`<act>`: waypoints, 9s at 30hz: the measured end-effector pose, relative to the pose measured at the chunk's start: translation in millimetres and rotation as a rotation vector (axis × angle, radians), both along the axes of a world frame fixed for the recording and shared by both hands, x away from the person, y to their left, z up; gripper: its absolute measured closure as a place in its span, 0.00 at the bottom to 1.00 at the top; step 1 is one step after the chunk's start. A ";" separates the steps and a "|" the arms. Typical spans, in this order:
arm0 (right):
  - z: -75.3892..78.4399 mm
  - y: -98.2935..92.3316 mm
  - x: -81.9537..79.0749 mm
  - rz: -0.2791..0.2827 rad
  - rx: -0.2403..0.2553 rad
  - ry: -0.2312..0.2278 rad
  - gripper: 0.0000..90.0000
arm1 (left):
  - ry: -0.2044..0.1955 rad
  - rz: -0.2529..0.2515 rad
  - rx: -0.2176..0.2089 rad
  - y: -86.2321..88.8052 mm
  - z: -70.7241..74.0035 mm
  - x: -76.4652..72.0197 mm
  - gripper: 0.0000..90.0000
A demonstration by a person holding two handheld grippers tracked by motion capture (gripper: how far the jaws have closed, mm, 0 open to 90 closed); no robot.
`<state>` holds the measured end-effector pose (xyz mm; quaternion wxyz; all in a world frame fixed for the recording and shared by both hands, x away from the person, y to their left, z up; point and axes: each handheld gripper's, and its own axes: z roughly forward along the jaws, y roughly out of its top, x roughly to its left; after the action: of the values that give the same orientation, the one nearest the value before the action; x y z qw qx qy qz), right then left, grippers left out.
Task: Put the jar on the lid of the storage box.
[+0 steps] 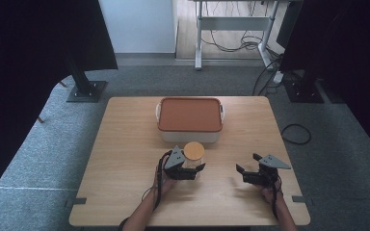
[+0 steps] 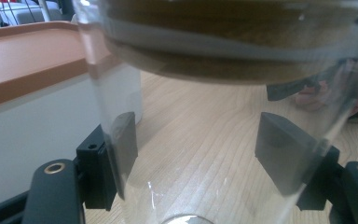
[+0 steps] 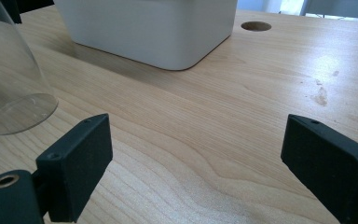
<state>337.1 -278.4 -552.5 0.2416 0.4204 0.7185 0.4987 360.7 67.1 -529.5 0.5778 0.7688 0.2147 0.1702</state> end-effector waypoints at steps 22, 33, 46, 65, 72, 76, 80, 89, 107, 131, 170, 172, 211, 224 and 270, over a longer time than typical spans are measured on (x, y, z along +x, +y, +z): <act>0.0 -0.7 0.0 -0.005 0.007 0.001 0.10 | -0.012 -0.022 -0.027 5.0 4.5 -3.5 0.29; 0.0 -0.8 0.2 -0.003 0.008 0.001 0.10 | -0.048 -0.035 -0.028 11.0 19.0 -11.1 0.29; 0.0 -0.4 0.1 -0.003 0.004 0.002 0.10 | -0.078 -0.006 -0.028 24.6 30.2 -14.7 0.29; 0.0 0.2 0.0 0.001 -0.003 -0.002 0.10 | -0.105 0.015 -0.030 39.8 43.9 -11.9 0.29; 0.0 0.3 0.1 0.001 -0.003 -0.002 0.10 | -0.102 0.048 -0.033 39.8 46.5 -8.7 0.29; 0.0 0.5 -0.2 0.002 -0.005 -0.004 0.10 | -0.109 0.048 -0.033 39.7 48.4 -6.6 0.29; 0.0 0.5 0.0 0.004 -0.006 -0.002 0.10 | -0.114 0.047 -0.033 39.6 50.3 -5.0 0.29; 0.0 1.1 0.0 0.008 -0.009 0.000 0.10 | -0.124 0.055 -0.027 41.3 56.3 -0.8 0.29; 0.1 1.4 0.1 0.009 -0.012 0.003 0.10 | -0.127 0.075 -0.024 40.6 58.8 10.1 0.29; 0.1 1.7 0.2 0.010 -0.015 0.002 0.10 | -0.151 0.083 -0.013 40.4 69.9 17.8 0.29; 0.1 1.7 0.1 0.009 -0.015 0.001 0.10 | -0.198 0.108 -0.016 46.6 87.7 30.9 0.29; 0.1 1.7 0.1 0.009 -0.015 0.001 0.10 | -0.201 0.110 -0.015 46.3 88.2 31.6 0.29; 0.0 1.9 0.5 0.020 -0.017 0.004 0.10 | -0.213 0.126 -0.026 38.0 95.8 58.5 0.29; 0.1 1.6 0.7 0.023 -0.014 0.007 0.10 | -0.215 0.128 -0.017 31.0 99.6 70.5 0.29; 0.1 1.5 0.7 0.026 -0.013 0.007 0.10 | -0.207 0.170 -0.001 21.0 94.3 110.2 0.29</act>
<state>337.9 -276.9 -552.5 0.2353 0.4110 0.7280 0.4957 470.9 88.1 -435.2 0.5809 0.7258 0.2183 0.2968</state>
